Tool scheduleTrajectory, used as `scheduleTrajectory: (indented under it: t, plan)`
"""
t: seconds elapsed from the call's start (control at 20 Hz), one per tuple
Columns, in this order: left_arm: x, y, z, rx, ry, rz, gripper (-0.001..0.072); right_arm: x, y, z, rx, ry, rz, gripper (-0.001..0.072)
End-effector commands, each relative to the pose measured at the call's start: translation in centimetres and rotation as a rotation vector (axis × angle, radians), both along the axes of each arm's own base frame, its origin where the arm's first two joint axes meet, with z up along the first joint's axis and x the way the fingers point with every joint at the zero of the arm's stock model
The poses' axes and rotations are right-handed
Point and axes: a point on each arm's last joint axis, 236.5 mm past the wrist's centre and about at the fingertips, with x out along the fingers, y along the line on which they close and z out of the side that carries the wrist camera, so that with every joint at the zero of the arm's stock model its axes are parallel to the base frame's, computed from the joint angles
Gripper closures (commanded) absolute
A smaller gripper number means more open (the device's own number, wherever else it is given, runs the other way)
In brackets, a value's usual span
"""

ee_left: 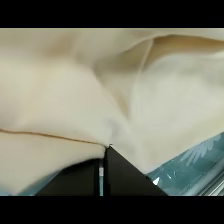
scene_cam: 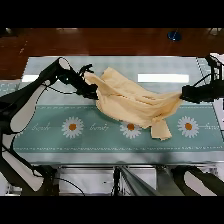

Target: Fold the shirts.

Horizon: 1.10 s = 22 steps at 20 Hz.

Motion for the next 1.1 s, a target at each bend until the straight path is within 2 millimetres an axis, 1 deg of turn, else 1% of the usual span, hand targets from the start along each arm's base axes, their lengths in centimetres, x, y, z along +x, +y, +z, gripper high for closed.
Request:
scheduleTrajectory:
  t: [0.0,0.1,0.15,0.2,0.25,0.3,0.35,0.4,0.5,0.55,0.65,0.7,0.75,0.8,0.85,0.9,1.0,1.05]
  plan:
    - [-0.5,0.6,3.6,-0.027,0.010,-0.085,0.0682,0.1,0.1,0.1,0.004,-0.006,0.003,0.0694]
    - [0.8,2.2,8.1,-0.043,-0.070,-0.079,0.0682,0.1,0.2,0.6,0.003,-0.013,0.009,0.0694]
    - [1.7,3.3,11.0,-0.050,-0.140,-0.060,0.0682,0.3,0.1,1.5,-0.003,-0.036,0.014,0.0694]
    - [2.4,4.3,13.8,-0.054,-0.211,-0.038,0.0682,0.7,0.1,2.8,-0.010,-0.072,0.015,0.0694]
    - [2.9,5.6,17.0,-0.056,-0.284,-0.004,0.0682,1.2,0.0,4.8,-0.021,-0.126,0.017,0.0694]
    - [2.8,6.9,19.9,-0.056,-0.350,0.022,0.0682,1.7,-0.1,7.3,-0.033,-0.191,0.017,0.0694]
    - [2.3,7.9,22.5,-0.053,-0.403,0.036,0.0682,2.2,-0.2,10.0,-0.045,-0.258,0.016,0.0694]
    - [1.4,8.8,25.0,-0.049,-0.451,0.051,0.0682,2.4,-0.2,13.2,-0.058,-0.337,0.015,0.0694]
    - [-0.8,9.8,29.5,-0.044,-0.551,0.070,0.0681,2.2,-0.2,19.4,-0.085,-0.486,0.015,0.0694]
    - [-2.0,9.9,31.6,-0.044,-0.606,0.072,0.0681,1.7,-0.1,22.9,-0.101,-0.568,0.016,0.0694]
    - [-5.2,9.7,36.0,-0.045,-0.728,0.068,0.0681,-0.2,0.0,29.1,-0.142,-0.710,0.016,0.0694]
    - [-7.1,9.7,38.2,-0.045,-0.794,0.067,0.0681,-1.4,-0.2,31.3,-0.168,-0.752,0.007,0.0694]
    - [-8.9,9.7,40.1,-0.044,-0.856,0.068,0.0681,-2.6,-0.6,32.8,-0.192,-0.769,-0.011,0.0695]
    - [-10.6,9.8,41.8,-0.038,-0.917,0.071,0.0682,-3.9,-1.0,33.7,-0.211,-0.768,-0.031,0.0694]
    - [-12.7,9.8,43.8,-0.034,-0.990,0.077,0.0682,-5.0,-1.2,34.0,-0.217,-0.749,-0.045,0.0695]
    - [-14.5,9.8,45.3,-0.039,-1.048,0.085,0.0681,-6.2,-0.9,33.7,-0.204,-0.718,-0.045,0.0694]
    - [-18.0,9.6,47.7,-0.057,-1.127,0.118,0.0681,-8.2,0.6,31.9,-0.146,-0.619,-0.019,0.0694]
    - [-19.5,9.6,48.4,-0.071,-1.135,0.144,0.0681,-9.2,1.6,30.8,-0.111,-0.560,0.010,0.0694]
